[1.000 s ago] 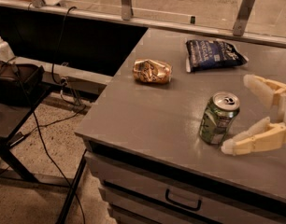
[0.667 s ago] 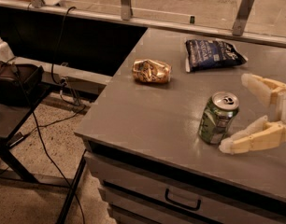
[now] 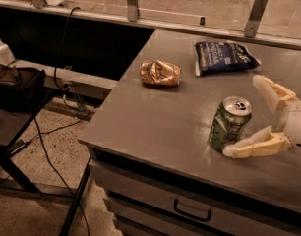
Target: Knock green can over
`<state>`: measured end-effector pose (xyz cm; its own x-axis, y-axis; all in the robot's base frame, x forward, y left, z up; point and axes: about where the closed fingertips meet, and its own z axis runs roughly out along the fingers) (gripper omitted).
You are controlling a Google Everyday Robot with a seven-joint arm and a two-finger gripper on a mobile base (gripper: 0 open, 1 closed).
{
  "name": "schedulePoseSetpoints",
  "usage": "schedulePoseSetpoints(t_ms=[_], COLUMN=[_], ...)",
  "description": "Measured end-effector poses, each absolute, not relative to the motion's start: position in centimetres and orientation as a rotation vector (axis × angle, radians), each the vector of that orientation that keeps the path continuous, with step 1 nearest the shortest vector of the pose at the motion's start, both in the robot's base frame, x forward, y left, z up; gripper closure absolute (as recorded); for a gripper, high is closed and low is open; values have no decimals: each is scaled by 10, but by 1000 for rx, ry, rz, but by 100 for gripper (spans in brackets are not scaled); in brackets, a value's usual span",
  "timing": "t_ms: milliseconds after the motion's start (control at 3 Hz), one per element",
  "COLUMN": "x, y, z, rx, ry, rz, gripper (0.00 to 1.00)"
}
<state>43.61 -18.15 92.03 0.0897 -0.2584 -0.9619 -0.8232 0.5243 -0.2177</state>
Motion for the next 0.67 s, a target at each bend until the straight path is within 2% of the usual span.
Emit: schedulePoseSetpoints(t_ms=[333,667], x=[443,447], y=[-179,-176], z=[907,896], rx=[-1001,-1020], ry=[1445,1444], rz=[541,548], gripper=[16,40])
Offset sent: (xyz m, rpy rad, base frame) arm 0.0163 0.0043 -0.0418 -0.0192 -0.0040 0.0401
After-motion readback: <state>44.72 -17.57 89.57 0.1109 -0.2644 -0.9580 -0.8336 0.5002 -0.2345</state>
